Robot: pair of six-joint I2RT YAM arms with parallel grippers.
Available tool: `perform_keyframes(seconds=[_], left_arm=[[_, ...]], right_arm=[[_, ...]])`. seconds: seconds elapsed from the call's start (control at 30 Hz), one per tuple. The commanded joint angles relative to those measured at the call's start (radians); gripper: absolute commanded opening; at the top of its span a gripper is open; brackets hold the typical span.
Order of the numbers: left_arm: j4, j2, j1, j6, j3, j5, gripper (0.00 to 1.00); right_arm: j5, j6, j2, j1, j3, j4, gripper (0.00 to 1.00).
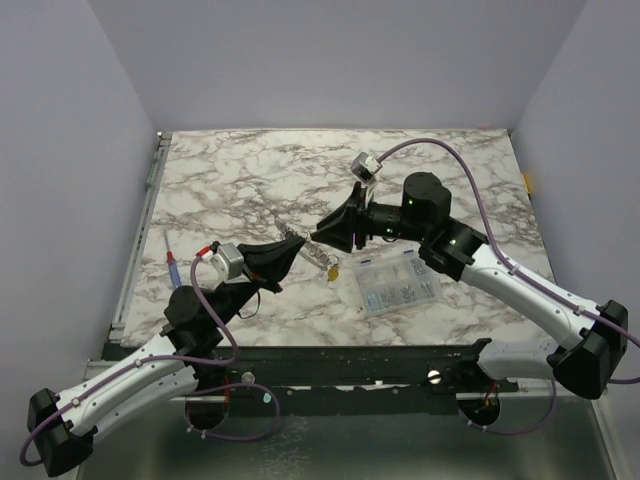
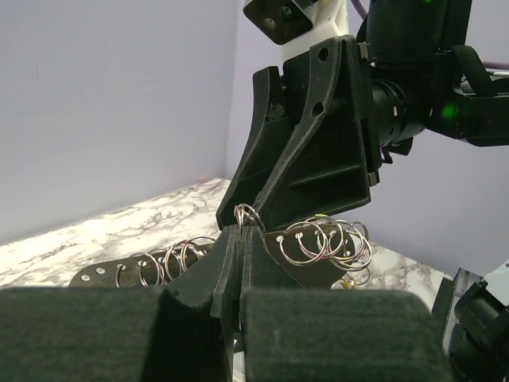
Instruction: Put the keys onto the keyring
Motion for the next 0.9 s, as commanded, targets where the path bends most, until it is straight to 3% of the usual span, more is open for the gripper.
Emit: perform_keyframes(seconds=[0.0, 0.57, 0.87], left_arm=[[0.047, -0.012, -0.003, -0.006, -0.007, 0.0, 0.0], [0.047, -0.014, -0.003, -0.001, -0.005, -0.006, 0.0], [0.048, -0.01, -0.003, -0.003, -0.001, -0.001, 0.0]], right_arm=[[-0.037, 0.007, 0.01, 0.002, 0.002, 0.036, 0.42], [-0.07, 0.002, -0.043, 0.001, -0.003, 0.055, 0.56], [-0.103, 0.019, -0.017, 0.001, -0.018, 0.096, 0.52]])
